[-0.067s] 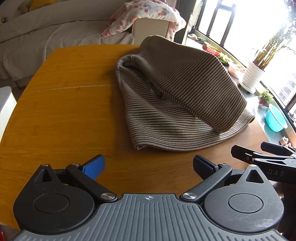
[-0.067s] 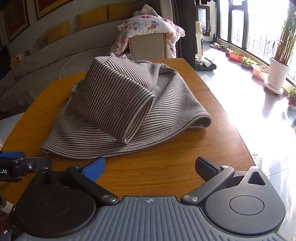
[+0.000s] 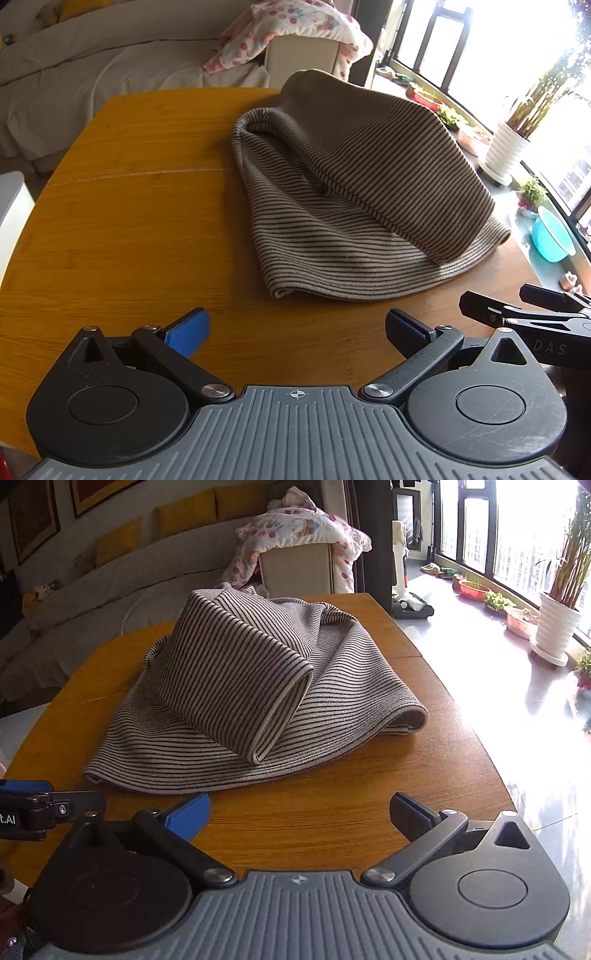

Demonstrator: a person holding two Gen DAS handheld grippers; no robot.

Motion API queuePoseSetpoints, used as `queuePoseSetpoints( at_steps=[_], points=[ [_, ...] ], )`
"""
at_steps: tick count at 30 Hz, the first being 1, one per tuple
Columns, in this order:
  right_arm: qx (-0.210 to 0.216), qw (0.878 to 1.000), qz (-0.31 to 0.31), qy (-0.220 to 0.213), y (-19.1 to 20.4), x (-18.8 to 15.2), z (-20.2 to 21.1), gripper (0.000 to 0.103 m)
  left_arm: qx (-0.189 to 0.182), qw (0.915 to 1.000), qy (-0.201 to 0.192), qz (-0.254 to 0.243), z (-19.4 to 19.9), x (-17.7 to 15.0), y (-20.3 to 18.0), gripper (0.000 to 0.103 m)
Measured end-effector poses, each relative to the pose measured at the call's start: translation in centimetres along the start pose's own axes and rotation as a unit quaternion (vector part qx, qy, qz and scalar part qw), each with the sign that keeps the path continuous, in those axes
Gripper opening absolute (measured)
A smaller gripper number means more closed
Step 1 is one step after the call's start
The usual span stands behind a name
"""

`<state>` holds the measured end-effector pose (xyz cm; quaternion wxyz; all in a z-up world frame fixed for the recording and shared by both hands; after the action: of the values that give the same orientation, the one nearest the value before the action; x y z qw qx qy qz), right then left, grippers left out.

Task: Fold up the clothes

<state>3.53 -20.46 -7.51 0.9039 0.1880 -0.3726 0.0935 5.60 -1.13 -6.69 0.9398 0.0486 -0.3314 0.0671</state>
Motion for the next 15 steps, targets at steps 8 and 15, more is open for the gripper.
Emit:
queuePoseSetpoints(
  at_steps=[8,15],
  points=[
    [0.003,1.000,0.001,0.000,0.74,-0.06,-0.09,0.103,0.001,0.9999,0.015,-0.001,-0.45,-0.07,0.07,0.103],
    [0.010,1.000,-0.012,0.010,0.30,0.14,-0.41,0.103,0.002,0.9999,0.016,0.000,-0.41,-0.13,-0.07,0.103]
  ],
)
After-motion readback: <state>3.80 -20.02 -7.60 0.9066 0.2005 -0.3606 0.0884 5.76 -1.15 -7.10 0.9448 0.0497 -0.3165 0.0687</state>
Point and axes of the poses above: each gripper's, at about its wrist camera, not at the fingertips, and z roughly against the way its jaws point, y to its left, x to its top, the point moved 9 cm from there along -z, roughly the way its jaws point, and after that the axes turned 15 degrees about x, right-handed, at the moved point
